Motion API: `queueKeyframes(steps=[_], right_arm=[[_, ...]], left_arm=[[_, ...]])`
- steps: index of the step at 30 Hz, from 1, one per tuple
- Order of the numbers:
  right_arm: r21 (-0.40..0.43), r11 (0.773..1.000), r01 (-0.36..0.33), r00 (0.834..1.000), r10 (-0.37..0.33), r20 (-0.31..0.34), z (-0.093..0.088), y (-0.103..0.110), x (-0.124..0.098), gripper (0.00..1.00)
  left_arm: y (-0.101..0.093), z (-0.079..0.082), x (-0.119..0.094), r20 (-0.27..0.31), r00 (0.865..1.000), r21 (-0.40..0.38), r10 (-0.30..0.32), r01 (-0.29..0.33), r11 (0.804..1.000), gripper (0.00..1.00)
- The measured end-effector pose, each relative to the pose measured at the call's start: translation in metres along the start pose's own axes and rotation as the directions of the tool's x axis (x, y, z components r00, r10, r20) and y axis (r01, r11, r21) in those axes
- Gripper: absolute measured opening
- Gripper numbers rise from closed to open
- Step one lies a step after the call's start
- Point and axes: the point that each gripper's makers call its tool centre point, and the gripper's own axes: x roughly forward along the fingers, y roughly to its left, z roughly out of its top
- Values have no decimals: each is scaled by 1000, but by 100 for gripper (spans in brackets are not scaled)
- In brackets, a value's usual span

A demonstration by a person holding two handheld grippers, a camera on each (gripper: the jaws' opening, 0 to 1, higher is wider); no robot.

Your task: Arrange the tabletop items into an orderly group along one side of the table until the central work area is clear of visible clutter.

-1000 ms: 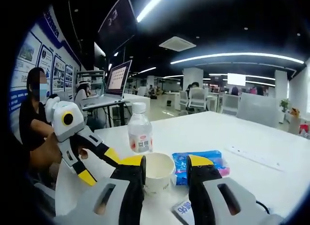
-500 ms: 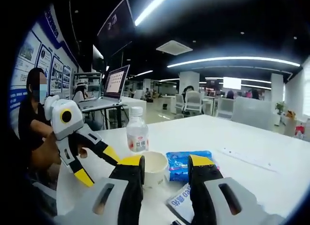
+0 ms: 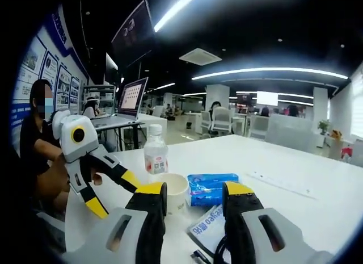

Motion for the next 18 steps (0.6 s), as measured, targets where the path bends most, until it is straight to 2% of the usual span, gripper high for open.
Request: queueKeyframes(steps=[9,18], right_arm=[[-2,1000,25,1000,-25,-8,-11,0,-9,46],[-4,999,48,999,-48,-15,-18,-5,-19,47]], left_arm=[[-5,8,9,27,1000,1,-5,5,1000,41],[-8,9,17,20,1000,5,-11,11,1000,43]])
